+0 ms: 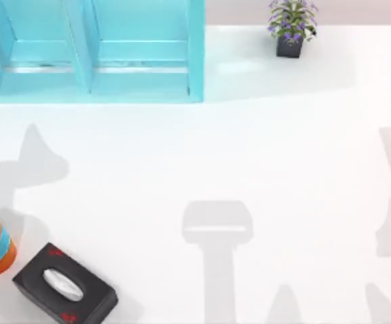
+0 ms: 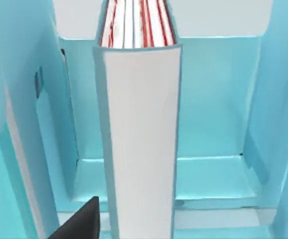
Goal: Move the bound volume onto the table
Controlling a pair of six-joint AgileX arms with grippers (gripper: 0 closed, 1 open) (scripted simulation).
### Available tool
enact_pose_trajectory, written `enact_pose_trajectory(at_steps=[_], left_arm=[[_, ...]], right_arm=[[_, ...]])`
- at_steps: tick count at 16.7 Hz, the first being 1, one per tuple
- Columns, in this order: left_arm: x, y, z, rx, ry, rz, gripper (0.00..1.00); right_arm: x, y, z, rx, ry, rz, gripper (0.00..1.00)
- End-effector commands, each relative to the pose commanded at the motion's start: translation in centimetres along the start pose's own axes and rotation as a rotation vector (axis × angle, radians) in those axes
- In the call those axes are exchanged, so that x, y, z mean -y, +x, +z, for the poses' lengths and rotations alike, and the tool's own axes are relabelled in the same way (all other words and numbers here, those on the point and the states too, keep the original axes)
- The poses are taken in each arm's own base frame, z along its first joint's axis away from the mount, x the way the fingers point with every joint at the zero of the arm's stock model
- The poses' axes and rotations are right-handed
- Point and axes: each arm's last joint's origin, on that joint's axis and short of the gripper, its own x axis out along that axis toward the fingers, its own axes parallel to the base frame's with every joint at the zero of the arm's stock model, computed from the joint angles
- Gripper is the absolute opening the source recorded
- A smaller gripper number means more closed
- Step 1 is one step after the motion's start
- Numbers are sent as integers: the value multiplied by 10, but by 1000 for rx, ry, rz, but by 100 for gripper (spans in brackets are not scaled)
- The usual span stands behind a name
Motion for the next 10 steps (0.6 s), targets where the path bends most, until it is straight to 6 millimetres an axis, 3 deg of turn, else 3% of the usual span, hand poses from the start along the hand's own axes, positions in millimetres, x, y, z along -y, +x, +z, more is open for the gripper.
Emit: enact_pose_trajectory(at_steps=[5, 10], left_arm=[[-30, 23, -42, -17, -8, -9, 100], [-31, 24, -44, -17, -8, -10, 100]], right_arm=[[0, 0, 0, 0, 0, 0, 100], [0, 0, 0, 0, 0, 0, 100]])
